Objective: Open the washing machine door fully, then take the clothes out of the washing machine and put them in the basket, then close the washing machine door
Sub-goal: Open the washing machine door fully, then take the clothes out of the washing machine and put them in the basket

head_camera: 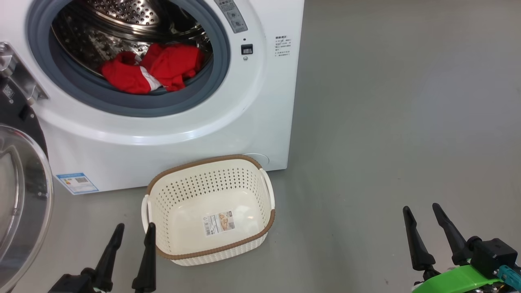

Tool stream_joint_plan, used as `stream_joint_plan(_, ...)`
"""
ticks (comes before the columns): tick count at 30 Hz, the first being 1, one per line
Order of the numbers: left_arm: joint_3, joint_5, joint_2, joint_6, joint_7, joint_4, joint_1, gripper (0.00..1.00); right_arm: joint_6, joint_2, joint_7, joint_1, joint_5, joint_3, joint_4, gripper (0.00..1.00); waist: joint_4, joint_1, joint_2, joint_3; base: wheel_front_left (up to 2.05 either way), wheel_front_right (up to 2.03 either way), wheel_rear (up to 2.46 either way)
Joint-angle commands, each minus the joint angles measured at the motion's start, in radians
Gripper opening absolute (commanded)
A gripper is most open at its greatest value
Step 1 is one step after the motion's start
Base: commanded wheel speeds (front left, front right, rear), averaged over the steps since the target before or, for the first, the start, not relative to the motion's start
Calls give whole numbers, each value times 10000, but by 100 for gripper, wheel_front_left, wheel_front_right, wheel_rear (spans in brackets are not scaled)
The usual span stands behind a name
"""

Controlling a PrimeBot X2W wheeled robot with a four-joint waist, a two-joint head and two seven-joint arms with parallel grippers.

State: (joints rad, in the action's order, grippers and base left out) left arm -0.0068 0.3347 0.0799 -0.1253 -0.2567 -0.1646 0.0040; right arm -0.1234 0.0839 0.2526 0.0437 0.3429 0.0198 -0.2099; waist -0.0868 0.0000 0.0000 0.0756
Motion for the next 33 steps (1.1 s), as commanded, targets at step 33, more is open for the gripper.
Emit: stream_joint_plan(33,115,194,296,-54,-51,404,-405,100,-73,28,92,-271,-3,-290,285,100,142,0,0,285,46,-47,2)
